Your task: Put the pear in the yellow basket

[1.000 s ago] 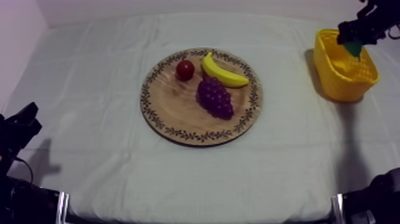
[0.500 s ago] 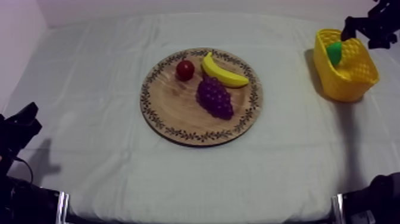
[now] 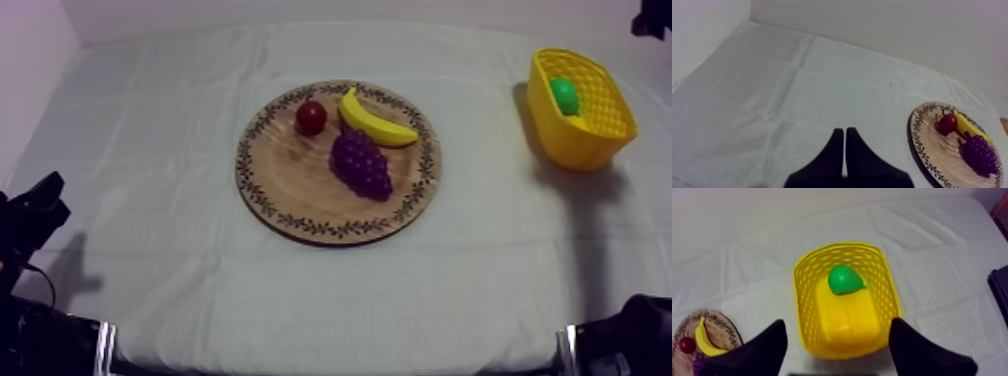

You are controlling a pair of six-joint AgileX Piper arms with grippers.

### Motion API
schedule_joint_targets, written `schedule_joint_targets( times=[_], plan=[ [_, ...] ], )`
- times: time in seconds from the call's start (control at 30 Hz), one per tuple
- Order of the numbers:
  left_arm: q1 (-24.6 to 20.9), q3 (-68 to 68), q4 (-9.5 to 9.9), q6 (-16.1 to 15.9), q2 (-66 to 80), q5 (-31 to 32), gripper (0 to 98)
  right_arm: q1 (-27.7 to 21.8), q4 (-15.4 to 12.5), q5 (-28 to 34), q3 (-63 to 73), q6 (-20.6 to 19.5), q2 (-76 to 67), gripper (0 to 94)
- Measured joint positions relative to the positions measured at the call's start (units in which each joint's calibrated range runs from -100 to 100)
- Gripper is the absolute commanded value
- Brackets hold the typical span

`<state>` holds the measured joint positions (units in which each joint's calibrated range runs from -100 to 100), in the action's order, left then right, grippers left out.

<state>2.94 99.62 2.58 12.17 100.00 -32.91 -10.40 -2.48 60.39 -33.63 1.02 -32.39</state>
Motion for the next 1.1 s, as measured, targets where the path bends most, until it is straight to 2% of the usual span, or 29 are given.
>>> schedule_joint_targets(
  times=[0.43, 0.53, 0.67, 0.83, 1.1],
  plan=[
    [0.0, 0.0, 0.0, 0.0, 0.0, 0.0, 0.1, 2.4, 2.5, -5.3, -25.4, -1.8, -36.4, 13.4],
    [0.0, 0.0, 0.0, 0.0, 0.0, 0.0, 0.1, 2.4, 3.4, -7.8, -31.8, -1.9, -44.6, 7.5],
    [0.0, 0.0, 0.0, 0.0, 0.0, 0.0, 0.1, 1.9, 3.6, -10.0, -40.6, -1.3, -52.8, 3.4],
    [0.0, 0.0, 0.0, 0.0, 0.0, 0.0, 0.1, 0.3, 2.1, -12.3, -50.8, 0.8, -60.8, 1.0],
    [0.0, 0.0, 0.0, 0.0, 0.0, 0.0, 0.1, -0.6, 1.9, -17.6, -63.5, 0.9, -63.3, 0.4]
  ],
)
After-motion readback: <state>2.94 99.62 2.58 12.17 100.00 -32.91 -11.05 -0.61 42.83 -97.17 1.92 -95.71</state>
